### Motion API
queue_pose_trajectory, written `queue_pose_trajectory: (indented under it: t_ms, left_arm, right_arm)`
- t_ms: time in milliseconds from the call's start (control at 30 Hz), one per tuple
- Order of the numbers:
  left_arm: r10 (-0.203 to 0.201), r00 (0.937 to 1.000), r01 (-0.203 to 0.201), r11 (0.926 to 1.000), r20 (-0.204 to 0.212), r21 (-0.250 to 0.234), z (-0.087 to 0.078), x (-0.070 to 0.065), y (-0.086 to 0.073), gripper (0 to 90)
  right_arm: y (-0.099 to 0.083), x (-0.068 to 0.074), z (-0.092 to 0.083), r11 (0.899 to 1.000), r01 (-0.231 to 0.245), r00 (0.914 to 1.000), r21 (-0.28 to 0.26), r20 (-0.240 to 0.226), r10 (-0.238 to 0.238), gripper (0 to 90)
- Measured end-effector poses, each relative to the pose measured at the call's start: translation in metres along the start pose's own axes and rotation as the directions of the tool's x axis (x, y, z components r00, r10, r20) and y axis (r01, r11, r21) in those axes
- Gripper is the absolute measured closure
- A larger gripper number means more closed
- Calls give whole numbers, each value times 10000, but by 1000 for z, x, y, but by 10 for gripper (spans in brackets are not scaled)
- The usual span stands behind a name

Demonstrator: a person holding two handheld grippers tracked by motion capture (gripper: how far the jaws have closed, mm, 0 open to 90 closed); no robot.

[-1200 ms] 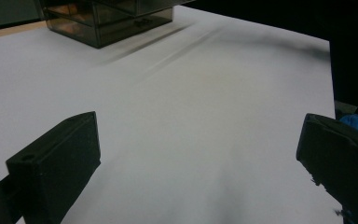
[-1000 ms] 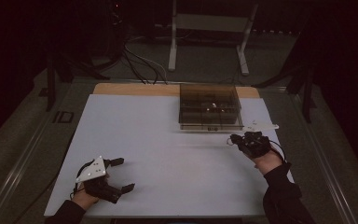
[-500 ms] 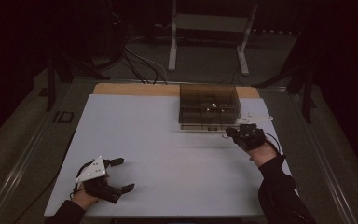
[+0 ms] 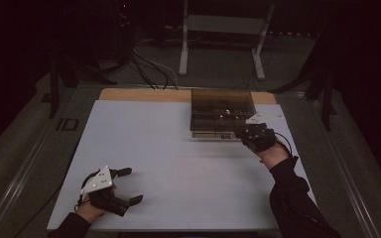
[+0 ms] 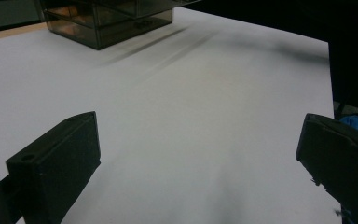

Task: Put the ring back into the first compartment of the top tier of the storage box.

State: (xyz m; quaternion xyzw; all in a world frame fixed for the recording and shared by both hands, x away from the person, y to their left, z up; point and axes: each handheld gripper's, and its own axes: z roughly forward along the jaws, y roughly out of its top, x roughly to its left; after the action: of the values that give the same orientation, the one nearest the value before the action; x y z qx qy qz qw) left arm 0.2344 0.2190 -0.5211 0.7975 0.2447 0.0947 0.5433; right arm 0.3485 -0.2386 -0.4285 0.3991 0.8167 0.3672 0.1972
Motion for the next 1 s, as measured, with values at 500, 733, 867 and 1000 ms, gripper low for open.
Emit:
queue_pose_trajectory:
  t_ms: [500, 733, 867, 1000]
  left_arm:
    - [-8, 10000, 8, 10000, 18, 14, 0, 0, 0, 11]
    - [2, 10000, -2, 10000, 6, 13, 0, 0, 0, 12]
    - [-2, 10000, 2, 10000, 8, 4, 0, 0, 0, 12]
    - [-1, 10000, 1, 10000, 10, 8, 0, 0, 0, 12]
  right_arm:
    - [19, 2, 10, 9999, 116, 9998, -104, -145, -118, 866]
    - [26, 5, 15, 9997, 195, 9996, -128, -208, -197, 865]
    - [31, 7, 18, 9995, 260, 9994, -162, -230, -264, 865]
    - [36, 9, 20, 9994, 290, 9992, -209, -287, -295, 866]
